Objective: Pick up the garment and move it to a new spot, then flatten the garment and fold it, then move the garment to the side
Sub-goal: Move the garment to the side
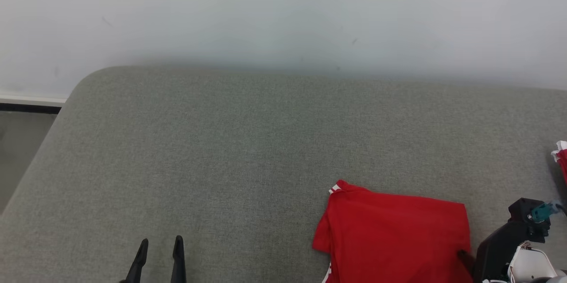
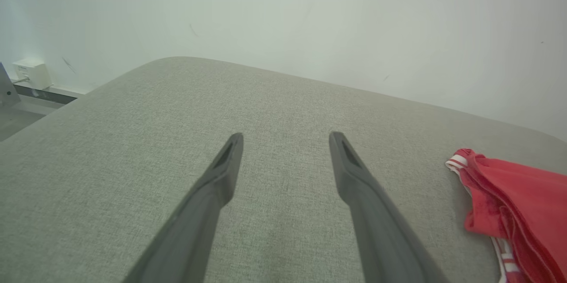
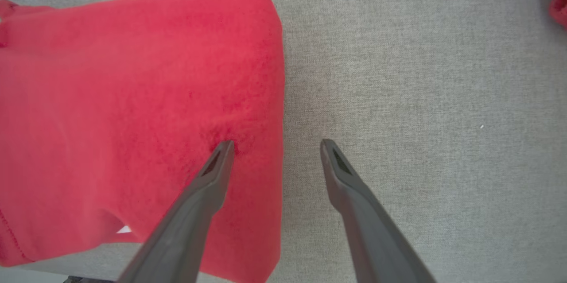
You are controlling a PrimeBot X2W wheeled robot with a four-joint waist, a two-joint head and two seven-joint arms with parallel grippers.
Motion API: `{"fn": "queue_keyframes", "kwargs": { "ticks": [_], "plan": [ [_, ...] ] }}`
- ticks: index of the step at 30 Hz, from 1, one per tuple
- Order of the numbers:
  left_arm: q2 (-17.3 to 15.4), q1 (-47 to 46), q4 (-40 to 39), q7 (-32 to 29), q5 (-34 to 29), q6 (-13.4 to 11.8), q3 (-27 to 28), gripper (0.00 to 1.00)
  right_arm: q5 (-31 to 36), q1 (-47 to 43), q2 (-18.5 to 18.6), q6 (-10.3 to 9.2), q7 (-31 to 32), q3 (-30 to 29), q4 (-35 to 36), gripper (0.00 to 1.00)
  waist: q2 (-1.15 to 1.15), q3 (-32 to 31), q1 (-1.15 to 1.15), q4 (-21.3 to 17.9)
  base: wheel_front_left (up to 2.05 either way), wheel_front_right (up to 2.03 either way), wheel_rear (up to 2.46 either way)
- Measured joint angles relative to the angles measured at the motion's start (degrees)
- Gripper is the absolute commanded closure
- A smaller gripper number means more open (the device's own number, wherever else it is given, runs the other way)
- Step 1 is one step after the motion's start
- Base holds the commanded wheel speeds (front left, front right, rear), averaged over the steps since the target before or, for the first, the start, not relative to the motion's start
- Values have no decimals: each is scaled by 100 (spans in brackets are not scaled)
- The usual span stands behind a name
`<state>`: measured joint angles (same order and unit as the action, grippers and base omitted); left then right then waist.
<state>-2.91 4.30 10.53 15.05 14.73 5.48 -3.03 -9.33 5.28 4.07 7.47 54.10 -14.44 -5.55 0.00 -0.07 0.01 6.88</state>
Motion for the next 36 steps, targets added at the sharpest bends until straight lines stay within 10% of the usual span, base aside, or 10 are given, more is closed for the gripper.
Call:
{"fn": "queue_keyframes", "kwargs": {
  "ticks": [15, 17, 18, 36],
  "plan": [
    [0, -407, -89, 0, 0, 12, -199, 0, 348, 408, 222, 0, 315, 159, -653, 0, -1, 704, -1, 332, 0, 0, 0],
    [0, -436, -98, 0, 3, 3, -221, 0, 348, 445, 303, 0, 286, 254, -678, 86, -1, 751, -2, 354, 0, 0, 0],
    [-1, -442, -111, 0, 10, -7, -231, 0, 347, 475, 364, 1, 279, 342, -689, 100, -1, 770, -2, 357, 0, 0, 0],
    [0, -682, -471, 0, 243, -196, -344, 0, 98, 2278, 1361, 10, 559, 1376, -456, 100, 1, 990, 0, -298, 0, 0, 0]
  ]
}}
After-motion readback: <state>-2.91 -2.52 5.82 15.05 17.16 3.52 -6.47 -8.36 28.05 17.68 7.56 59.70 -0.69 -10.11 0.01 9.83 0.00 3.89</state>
